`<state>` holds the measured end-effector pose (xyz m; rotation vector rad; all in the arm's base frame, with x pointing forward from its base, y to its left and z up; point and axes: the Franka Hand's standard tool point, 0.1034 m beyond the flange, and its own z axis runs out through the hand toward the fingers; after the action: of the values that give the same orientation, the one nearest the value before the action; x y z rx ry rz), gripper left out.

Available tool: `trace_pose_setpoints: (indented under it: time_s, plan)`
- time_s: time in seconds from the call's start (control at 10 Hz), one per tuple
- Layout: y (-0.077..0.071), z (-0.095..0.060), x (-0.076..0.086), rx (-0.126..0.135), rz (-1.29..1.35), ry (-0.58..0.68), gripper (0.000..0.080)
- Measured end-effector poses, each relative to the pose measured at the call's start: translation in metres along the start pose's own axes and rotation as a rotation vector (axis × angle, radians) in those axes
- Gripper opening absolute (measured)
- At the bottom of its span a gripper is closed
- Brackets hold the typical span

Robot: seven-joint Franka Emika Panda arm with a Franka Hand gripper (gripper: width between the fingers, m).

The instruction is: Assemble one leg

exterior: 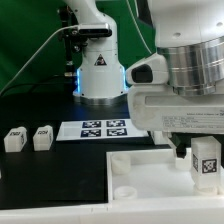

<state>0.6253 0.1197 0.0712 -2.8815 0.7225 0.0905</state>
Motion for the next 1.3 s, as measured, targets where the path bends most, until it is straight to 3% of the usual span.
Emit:
trace_pose_setpoints:
  time_s: [0.2, 0.3, 0.5, 0.7, 1.0, 1.3]
  plan:
    - [0.0002, -0.0007, 0.0036, -0.063, -0.342, 0.047, 0.0649]
    - [-0.0007, -0.0004, 0.0057, -0.063, -0.419, 0.067, 0.0649]
    - [-0.0005, -0.0001, 0.0056, -0.059, -0.379, 0.066, 0.0622]
    - [-0.0015, 0.0003, 0.0048, -0.048, -0.237, 0.067, 0.0290]
    - [-0.0015, 0.0003, 0.0049, -0.035, 0.012, 0.071, 0.0293]
    - [-0.0027, 0.0021, 0.0058, 0.001, 0.480, 0.073, 0.0293]
